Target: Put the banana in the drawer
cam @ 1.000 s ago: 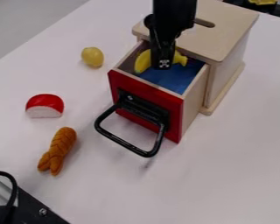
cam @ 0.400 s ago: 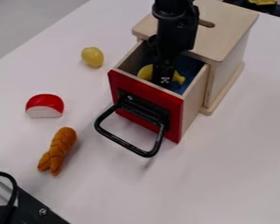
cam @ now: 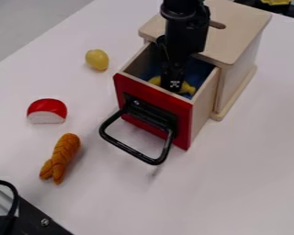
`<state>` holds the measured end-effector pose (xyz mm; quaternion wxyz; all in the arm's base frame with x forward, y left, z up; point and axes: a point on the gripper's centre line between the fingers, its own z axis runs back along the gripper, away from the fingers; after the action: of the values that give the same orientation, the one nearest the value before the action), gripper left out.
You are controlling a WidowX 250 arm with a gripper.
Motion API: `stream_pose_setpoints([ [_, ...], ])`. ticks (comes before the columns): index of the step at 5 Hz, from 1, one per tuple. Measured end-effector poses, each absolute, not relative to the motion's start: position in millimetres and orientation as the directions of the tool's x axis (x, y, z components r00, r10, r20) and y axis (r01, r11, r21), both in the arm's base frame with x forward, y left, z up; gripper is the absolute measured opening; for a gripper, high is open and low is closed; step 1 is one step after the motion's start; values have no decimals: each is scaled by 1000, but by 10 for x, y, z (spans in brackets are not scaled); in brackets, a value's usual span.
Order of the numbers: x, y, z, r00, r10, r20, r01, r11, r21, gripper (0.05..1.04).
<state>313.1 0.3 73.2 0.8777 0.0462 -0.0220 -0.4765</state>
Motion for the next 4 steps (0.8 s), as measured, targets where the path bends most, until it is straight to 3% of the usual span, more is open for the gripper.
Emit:
stream_pose_setpoints([
  [1, 3106, -10, 732, 548, -836, -15, 833, 545, 93, 897],
  [3, 3074, -25, 753, 548, -836, -19, 835, 545, 79, 911],
  [4, 3044, -39, 928, 554, -833, 9, 828, 552, 96, 985],
])
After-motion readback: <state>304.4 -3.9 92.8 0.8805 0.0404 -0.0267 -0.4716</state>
